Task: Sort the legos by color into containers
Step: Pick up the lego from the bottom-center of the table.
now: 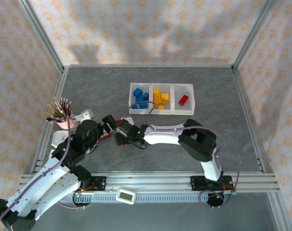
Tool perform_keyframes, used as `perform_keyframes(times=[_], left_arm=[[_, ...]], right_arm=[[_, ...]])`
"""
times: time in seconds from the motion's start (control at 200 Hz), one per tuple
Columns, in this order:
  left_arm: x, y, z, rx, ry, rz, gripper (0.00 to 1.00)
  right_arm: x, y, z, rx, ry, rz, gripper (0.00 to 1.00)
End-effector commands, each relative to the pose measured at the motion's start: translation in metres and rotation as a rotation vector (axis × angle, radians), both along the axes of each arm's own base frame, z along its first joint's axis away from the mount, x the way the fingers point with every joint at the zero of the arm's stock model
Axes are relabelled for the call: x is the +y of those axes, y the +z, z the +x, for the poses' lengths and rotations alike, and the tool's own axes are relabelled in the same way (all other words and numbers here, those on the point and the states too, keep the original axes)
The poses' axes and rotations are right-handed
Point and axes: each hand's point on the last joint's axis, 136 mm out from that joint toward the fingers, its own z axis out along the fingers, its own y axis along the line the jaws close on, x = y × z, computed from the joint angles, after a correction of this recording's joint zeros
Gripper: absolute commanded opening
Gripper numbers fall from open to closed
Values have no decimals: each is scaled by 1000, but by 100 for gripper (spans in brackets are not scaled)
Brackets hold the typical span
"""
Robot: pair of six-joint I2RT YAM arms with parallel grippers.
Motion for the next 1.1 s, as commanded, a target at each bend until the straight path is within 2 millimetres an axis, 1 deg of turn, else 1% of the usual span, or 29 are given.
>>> perform_keyframes(times=[0.0,0.08,0.185,0.335,0.45,0.526,0.631,0.741,0.846,0.936,1.091], left_arm=[[13,-1,-4,10,51,23,99],[13,-1,-4,8,53,24,99],[12,-1,-3,12,47,23,99],[11,-2,-2,14,46,28,99],[11,-2,-1,13,44,27,99],[10,-1,-1,13,43,24,99],[11,-1,-1,14,45,26,99],[13,1,-1,10,51,32,99],[15,2,-1,9,60,36,99],[15,3,-1,7,60,34,99],[16,2,-3,10,60,34,99]], right_arm=[[-5,-3,7,-36,-48,-47,82],[-10,-5,3,-31,-41,-79,79],[-23,1,-3,-44,-43,-112,77],[-42,8,-11,-32,-39,-157,72],[-50,12,-17,-20,-37,-164,67],[-54,11,-21,2,-34,-169,62],[-51,11,-29,42,-27,-146,61],[-43,13,-32,56,-41,-110,69],[-33,8,-32,67,-40,-90,70],[-28,2,-31,67,-34,-93,64],[-31,-10,-29,56,-31,-133,54]])
